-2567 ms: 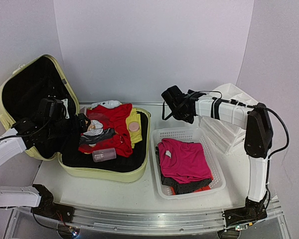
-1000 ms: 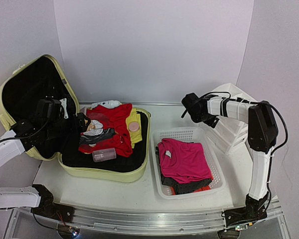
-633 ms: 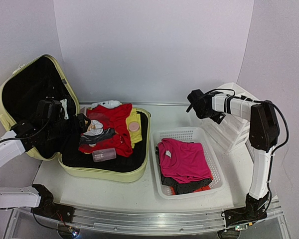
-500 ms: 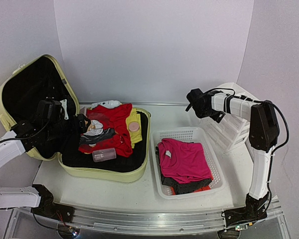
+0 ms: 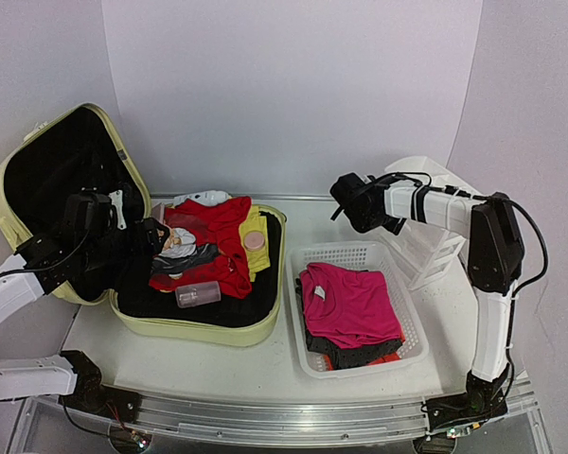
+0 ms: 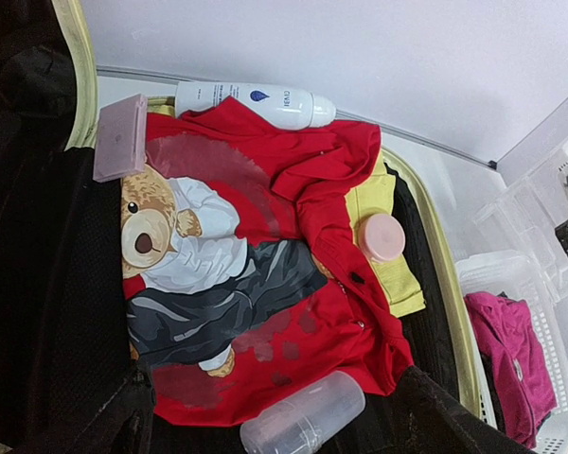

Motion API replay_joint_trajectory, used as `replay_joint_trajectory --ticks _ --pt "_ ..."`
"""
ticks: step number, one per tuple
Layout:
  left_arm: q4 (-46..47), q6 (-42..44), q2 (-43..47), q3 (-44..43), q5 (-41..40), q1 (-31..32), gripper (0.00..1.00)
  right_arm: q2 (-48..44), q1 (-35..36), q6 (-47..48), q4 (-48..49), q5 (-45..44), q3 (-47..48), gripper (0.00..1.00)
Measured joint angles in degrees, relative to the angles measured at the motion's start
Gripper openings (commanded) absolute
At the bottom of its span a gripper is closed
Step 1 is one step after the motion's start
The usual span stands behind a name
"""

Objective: Open, take out, and arrange the luggage
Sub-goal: Pick up the storage box from the corner of the board.

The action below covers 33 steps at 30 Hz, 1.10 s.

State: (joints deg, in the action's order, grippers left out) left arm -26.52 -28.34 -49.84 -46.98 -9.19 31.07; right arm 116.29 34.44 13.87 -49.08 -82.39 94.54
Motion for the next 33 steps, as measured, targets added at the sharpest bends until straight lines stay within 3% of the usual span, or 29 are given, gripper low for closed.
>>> replay_joint_trajectory --ticks 17,24,33 --pt "0.6 0.0 -0.5 0.6 1.6 0.0 0.86 -0.1 0.8 -0.8 0.0 0.6 0.0 0.93" --pt "4.7 -0.2 -9.0 -1.9 9.7 0.0 0.83 -0.2 0.8 -1.9 0.0 1.2 -0.1 0.91" --pt "9.7 0.1 -19.8 -9.8 15.0 4.4 0.83 -2.9 1.5 -2.5 0.0 7.5 -2.5 0.79"
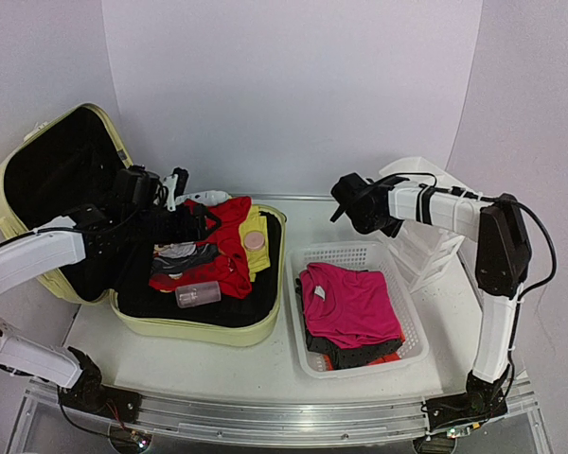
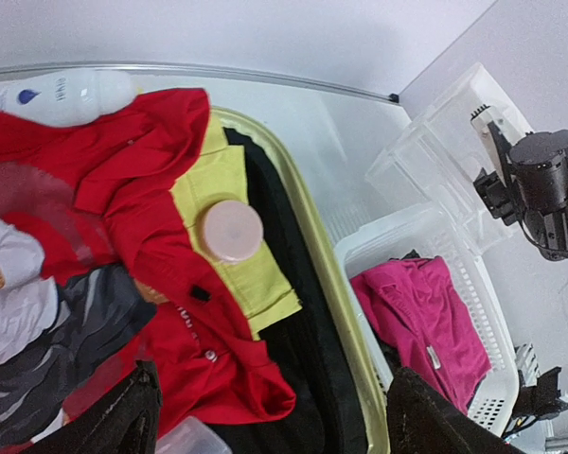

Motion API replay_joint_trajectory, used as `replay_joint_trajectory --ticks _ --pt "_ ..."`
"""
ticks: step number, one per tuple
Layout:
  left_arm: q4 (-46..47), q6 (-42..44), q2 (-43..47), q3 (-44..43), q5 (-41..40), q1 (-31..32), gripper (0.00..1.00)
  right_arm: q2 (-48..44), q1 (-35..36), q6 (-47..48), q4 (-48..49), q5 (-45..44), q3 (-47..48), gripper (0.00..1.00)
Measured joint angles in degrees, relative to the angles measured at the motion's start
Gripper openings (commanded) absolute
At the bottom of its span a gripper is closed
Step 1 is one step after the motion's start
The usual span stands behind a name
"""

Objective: Open, take out, and arrange the luggage
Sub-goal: Pick up the storage box from the corner of the board.

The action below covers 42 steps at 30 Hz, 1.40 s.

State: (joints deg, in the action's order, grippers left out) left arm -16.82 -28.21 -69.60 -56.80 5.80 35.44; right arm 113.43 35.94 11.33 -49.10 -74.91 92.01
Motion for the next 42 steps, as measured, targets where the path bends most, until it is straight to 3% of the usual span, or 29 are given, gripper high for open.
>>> replay_joint_trajectory --ticks 7,13,17,22,42 --pt "1.5 1.2 -9.7 -8.0 0.9 4.8 0.83 -2.8 0.8 -1.2 -0.6 6.8 -0.9 0.8" --pt "2.8 0.9 -16.1 -12.5 3.2 5.8 0.83 -6.1 2.2 -2.7 -1.5 18.1 -1.8 0.91" --pt "4.0 0.1 -19.8 -14.6 5.2 6.4 0.83 -7.9 2.4 -4.2 -1.4 23.8 -1.7 0.88" --pt "5.4 -0.7 -24.2 -17.4 7.6 7.6 0.83 -9.0 2.4 -6.1 -1.7 31.5 -1.7 0.98" --pt "8.1 -3.2 -24.7 -16.8 9.7 9.3 0.83 -17.2 -0.7 -11.0 -8.2 44.4 4.1 0.97"
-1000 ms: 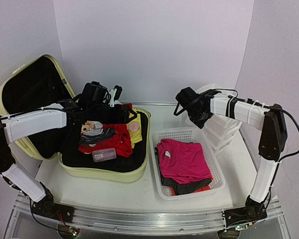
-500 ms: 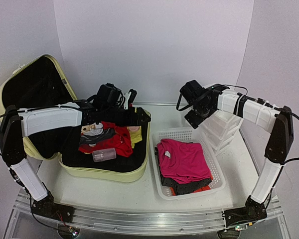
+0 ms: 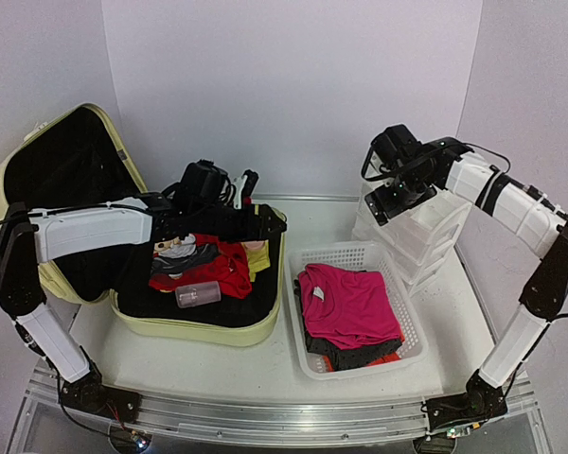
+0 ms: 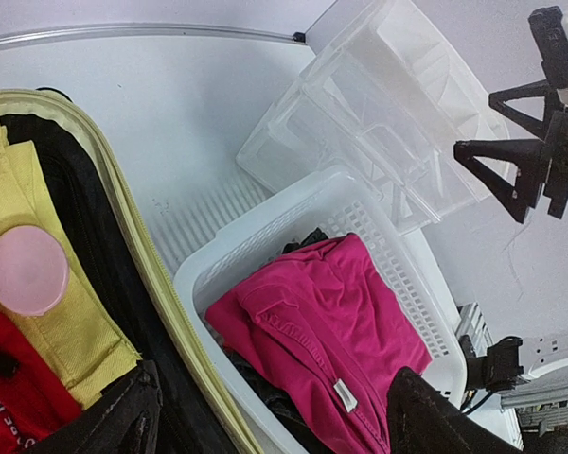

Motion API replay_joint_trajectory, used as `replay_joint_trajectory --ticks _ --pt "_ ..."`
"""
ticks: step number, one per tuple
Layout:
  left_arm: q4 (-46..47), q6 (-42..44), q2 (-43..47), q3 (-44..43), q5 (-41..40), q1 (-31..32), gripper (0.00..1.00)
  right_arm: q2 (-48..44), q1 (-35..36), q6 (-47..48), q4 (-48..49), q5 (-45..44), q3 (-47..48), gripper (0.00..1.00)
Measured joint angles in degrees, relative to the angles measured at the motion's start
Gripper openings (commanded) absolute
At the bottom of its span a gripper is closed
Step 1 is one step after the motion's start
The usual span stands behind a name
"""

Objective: Open, take out, and arrange the luggage
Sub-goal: Pick up the storage box from the corner of the board.

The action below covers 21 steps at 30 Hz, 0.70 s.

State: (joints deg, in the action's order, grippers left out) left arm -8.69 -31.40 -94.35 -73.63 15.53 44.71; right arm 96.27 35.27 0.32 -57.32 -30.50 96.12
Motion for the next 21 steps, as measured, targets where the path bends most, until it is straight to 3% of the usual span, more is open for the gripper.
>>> replay_joint_trajectory --ticks 9,15,21 --pt "0.3 0.0 4.2 2.6 -1.0 0.0 0.83 -5.3 -10.0 -7.8 -1.7 4.9 0.2 0.95" --pt "0.3 0.0 5.8 5.2 -2.5 0.0 0.83 -12.7 -16.7 -16.7 -2.7 3.7 -2.6 0.98" --pt "0.2 0.1 8.9 7.4 -4.4 0.0 0.83 -19.4 -18.3 -24.8 -3.9 2.5 -8.5 0.92"
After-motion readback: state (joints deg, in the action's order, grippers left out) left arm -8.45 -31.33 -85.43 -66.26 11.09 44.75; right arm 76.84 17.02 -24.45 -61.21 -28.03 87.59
